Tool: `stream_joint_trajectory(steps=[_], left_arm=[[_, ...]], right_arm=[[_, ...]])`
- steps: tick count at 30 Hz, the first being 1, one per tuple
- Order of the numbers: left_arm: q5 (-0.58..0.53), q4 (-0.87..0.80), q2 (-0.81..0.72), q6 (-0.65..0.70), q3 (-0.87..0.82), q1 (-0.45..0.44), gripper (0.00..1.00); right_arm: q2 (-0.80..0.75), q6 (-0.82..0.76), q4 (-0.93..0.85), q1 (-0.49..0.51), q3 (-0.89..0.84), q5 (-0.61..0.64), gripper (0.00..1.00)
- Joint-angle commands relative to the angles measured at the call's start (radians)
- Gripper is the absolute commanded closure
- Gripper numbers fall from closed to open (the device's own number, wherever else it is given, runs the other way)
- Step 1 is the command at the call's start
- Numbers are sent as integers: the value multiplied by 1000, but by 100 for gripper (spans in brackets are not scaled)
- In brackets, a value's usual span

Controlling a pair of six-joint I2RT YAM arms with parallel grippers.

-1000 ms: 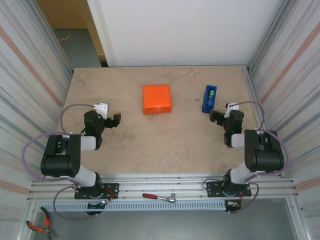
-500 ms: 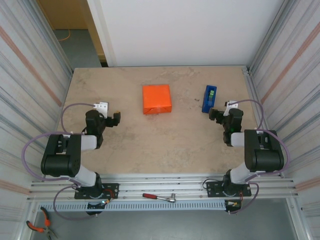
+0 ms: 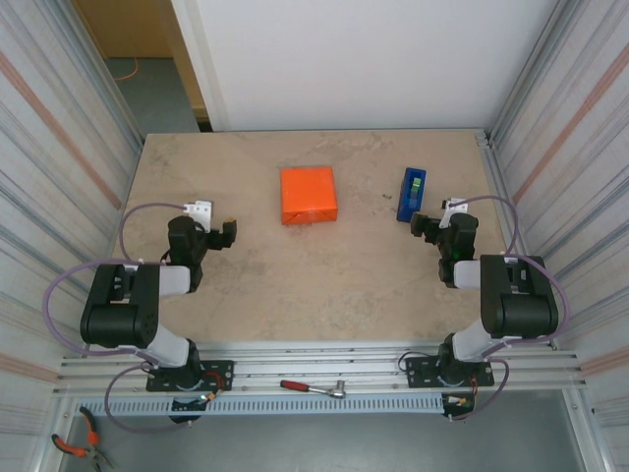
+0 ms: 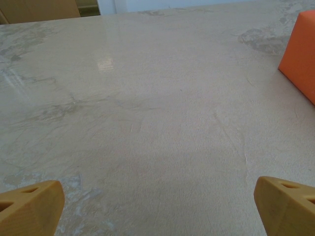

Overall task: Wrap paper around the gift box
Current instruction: Reset both arms

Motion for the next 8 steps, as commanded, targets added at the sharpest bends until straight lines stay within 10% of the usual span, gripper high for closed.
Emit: stream_joint_trajectory(steps=[1,8], left_arm=[[0,1,-3,-7,1,9,1],[1,1,-3,-6,1,8,1]], right_arm=[[11,-30,-15,4,12,16,1],[-1,-27,0,-2,-1,5,1]])
